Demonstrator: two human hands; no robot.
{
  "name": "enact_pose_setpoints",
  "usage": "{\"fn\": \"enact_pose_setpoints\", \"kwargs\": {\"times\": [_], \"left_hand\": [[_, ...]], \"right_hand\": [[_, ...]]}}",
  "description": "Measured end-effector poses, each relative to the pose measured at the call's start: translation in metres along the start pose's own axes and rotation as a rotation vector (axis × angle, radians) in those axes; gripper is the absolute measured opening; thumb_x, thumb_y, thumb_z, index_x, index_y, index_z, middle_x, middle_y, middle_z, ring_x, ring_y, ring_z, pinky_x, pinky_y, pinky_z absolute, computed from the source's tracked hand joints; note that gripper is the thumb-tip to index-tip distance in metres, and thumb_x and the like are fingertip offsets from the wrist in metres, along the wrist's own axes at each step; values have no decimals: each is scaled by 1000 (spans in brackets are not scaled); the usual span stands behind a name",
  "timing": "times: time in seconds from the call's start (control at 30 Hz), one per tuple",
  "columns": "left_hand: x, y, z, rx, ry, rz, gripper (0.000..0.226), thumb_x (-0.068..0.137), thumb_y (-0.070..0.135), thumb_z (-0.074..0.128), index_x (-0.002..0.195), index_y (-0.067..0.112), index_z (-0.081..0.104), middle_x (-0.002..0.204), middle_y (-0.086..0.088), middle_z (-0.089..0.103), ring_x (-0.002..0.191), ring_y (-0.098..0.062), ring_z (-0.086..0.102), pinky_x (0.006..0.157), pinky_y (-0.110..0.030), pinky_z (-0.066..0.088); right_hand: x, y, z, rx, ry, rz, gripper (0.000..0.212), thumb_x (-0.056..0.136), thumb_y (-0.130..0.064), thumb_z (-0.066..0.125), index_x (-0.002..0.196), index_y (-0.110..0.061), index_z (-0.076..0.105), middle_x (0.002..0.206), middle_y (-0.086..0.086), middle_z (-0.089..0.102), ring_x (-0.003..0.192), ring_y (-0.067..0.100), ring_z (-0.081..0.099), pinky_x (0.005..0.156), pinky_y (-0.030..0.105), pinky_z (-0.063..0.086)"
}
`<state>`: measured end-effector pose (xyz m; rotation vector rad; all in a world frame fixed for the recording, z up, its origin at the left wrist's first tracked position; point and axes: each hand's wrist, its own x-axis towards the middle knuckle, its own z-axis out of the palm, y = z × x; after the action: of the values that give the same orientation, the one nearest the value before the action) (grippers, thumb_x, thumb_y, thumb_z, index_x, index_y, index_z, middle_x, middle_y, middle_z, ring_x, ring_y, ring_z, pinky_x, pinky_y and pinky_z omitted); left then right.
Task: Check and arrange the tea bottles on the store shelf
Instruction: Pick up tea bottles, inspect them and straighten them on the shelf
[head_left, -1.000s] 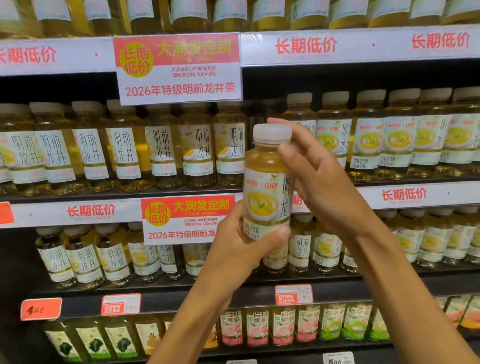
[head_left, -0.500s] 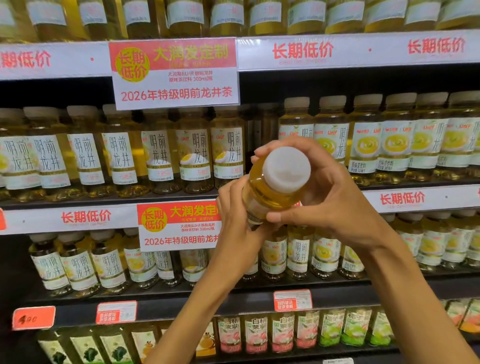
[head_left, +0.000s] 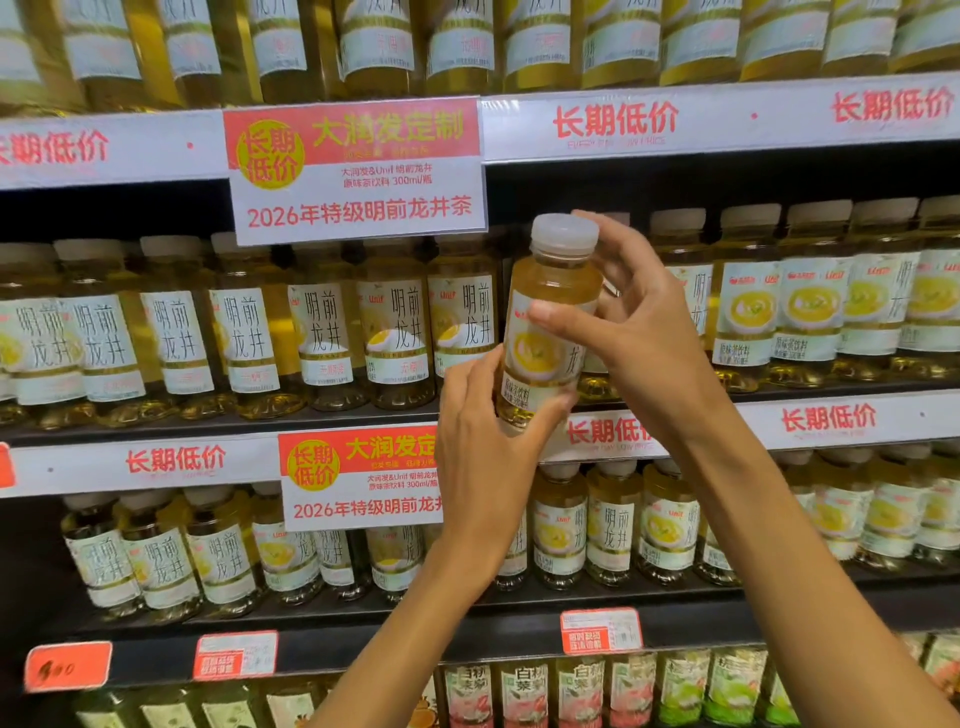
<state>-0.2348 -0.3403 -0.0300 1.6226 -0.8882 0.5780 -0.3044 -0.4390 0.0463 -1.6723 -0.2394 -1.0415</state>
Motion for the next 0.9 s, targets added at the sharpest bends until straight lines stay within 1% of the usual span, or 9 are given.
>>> {"fn": "enact_pose_setpoints", "kwargs": {"times": [0.1,0.2,0.27,0.4,0.47,0.53,0.67,0.8,0.9], "left_hand": [[2,-2,3,-17,37,-37,67,75,56,65,131,27,43,114,14,51,102,5,48,82,-3,38],[4,-4,6,4,62,-45,54,76,54,67,118,30,44,106,15,54,97,2,51,76,-9,41],[6,-5,7,63,82,-29,47,77,54,65,112,28,47,102,13,55,94,-3,52,73,-11,41],[10,-5,10,189,112,32,48,79,54,62,112,20,51,102,8,49,92,-12,51,73,-22,45],[12,-5,9,223,135,65,50,80,52,61,113,15,53,105,2,49,92,-14,51,74,-26,48],[12,-5,10,253,147,73,53,82,49,62,118,12,54,110,-2,51,98,-15,51,79,-27,50],[8,-5,13,252,142,85,64,82,39,68,134,9,45,121,-8,50,107,-19,52,85,-30,51],[9,-7,16,311,134,96,65,81,29,74,135,6,47,119,-12,54,110,-24,53,87,-28,46],[11,-6,16,377,125,98,62,80,27,75,132,4,50,117,-14,57,108,-27,57,84,-33,50]], "right_hand": [[7,8,4,-120,13,-48,64,80,-10,73,135,-16,41,123,-10,55,110,-3,57,83,14,49],[12,16,11,-337,78,-88,69,82,-22,73,141,-15,38,133,-4,50,120,0,49,95,19,47],[15,18,14,-490,153,-167,68,81,-28,74,138,-13,41,134,0,49,123,6,47,100,25,45],[15,23,14,-623,230,-260,56,81,-33,74,125,-8,52,121,5,56,114,15,53,93,32,50],[14,27,11,-722,228,-277,50,85,-34,68,125,-8,54,121,6,59,114,17,53,93,31,49],[12,31,7,-857,208,-321,47,89,-32,63,128,-8,55,123,8,59,117,21,52,96,29,44],[12,37,3,-1050,245,-436,46,88,-33,62,126,-8,58,118,8,64,111,29,52,91,38,39],[18,43,3,-1113,278,-453,48,85,-35,67,125,-10,59,115,7,65,106,26,49,82,37,39],[21,47,1,-1181,248,-445,49,86,-37,66,127,-12,57,118,4,65,105,26,49,80,33,34]]}}
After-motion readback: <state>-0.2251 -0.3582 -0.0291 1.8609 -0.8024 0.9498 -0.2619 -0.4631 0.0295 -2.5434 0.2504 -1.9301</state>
